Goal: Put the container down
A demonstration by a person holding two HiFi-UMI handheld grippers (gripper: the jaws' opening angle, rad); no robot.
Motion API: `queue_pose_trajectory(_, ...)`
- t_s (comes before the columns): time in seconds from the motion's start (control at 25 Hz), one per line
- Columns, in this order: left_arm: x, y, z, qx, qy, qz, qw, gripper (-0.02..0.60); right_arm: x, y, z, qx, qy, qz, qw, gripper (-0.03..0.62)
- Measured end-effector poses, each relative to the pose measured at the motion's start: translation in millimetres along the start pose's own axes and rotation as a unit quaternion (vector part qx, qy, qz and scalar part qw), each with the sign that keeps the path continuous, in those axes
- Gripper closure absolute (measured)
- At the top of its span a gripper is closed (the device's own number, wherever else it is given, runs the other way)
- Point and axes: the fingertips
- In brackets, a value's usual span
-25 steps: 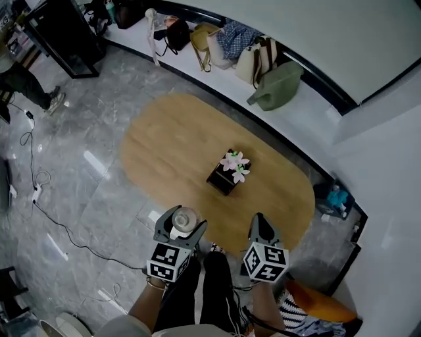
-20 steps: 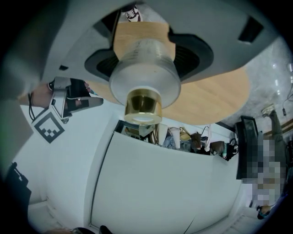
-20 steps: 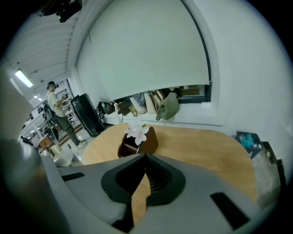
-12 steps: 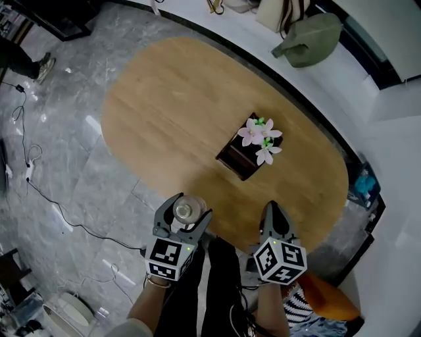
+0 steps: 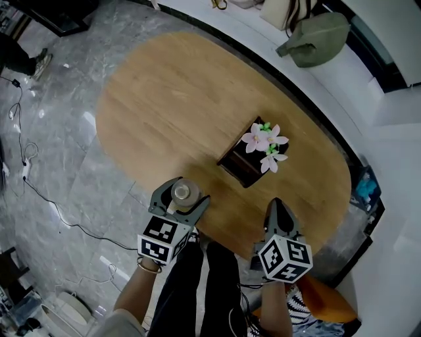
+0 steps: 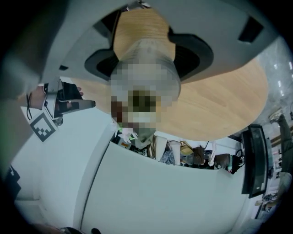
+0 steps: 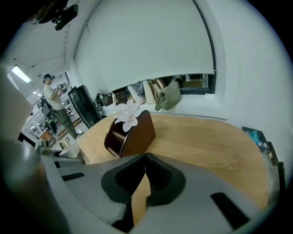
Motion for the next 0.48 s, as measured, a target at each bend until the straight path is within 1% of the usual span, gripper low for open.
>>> queue_pose_trajectory(0.16, 16.7, 6.9, 12.9, 0.024, 0.005, -0.012, 0.9996, 0.244, 8.3, -5.2, 2.9, 0.001, 0.003, -0.003, 1.000, 0.571)
queue_pose_trajectory(0.36, 35.0, 16.0, 28.1, 0.075, 0.012, -0.012, 0.9970, 0.244, 16.0, -13.8, 1.7, 0.010, 0.008, -0.008, 1.000, 0.571)
queue_pose_trajectory(0.48, 45.7, 20.5, 37.9, 0.098, 0.015, -0.015, 0.9950, 0.244, 20.6, -16.7, 1.8, 0.011, 0.011, -0.007, 1.000, 0.571)
Point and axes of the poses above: the fingertips, and each gripper's own axes: x forward along the fingers, y to its left, z out of its top, and after that the axes turned 12 degrees about z, right-handed
